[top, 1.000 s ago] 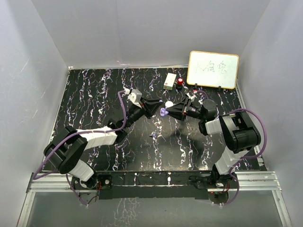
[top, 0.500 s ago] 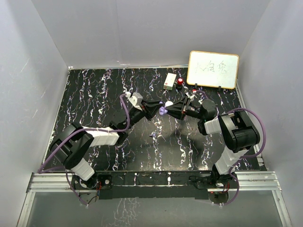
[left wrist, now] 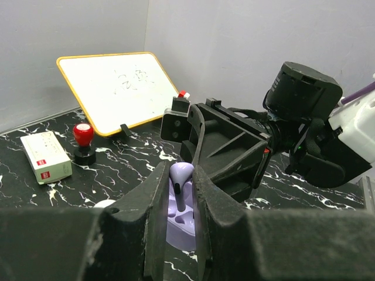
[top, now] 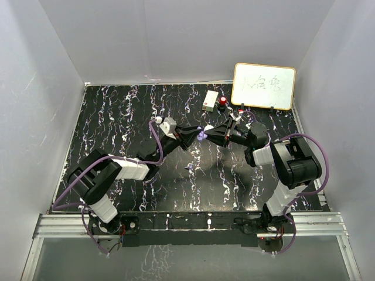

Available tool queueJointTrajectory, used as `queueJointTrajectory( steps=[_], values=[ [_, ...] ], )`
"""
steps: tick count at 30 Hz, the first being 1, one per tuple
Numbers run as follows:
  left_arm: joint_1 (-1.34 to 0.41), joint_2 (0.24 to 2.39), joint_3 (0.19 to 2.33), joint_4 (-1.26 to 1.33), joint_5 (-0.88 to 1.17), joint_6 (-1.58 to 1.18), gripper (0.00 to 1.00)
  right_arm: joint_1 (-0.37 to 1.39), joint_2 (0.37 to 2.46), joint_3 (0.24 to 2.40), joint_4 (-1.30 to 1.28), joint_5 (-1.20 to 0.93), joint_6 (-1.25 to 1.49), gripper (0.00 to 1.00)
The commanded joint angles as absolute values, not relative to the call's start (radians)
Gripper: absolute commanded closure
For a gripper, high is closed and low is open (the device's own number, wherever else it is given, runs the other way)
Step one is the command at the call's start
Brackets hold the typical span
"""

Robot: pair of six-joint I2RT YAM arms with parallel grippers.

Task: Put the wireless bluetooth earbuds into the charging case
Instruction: Place the earbud in the charging case.

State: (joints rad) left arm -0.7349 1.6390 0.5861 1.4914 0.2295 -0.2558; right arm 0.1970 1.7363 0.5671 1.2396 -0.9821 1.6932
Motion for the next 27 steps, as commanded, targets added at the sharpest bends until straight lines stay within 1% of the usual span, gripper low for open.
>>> queueJointTrajectory(
  steps=[1, 27],
  values=[
    [-0.731, 1.645, 0.572, 1.607, 0.262, -0.233, 1.00, 0.205, 1.735, 0.603, 1.322, -0.965, 1.705, 1.00],
    [-0.738, 1.663, 0.576, 1.629, 0.278, -0.209, 1.00, 0.209, 1.735, 0.597, 1.336, -0.958, 1.717, 1.00]
  ],
)
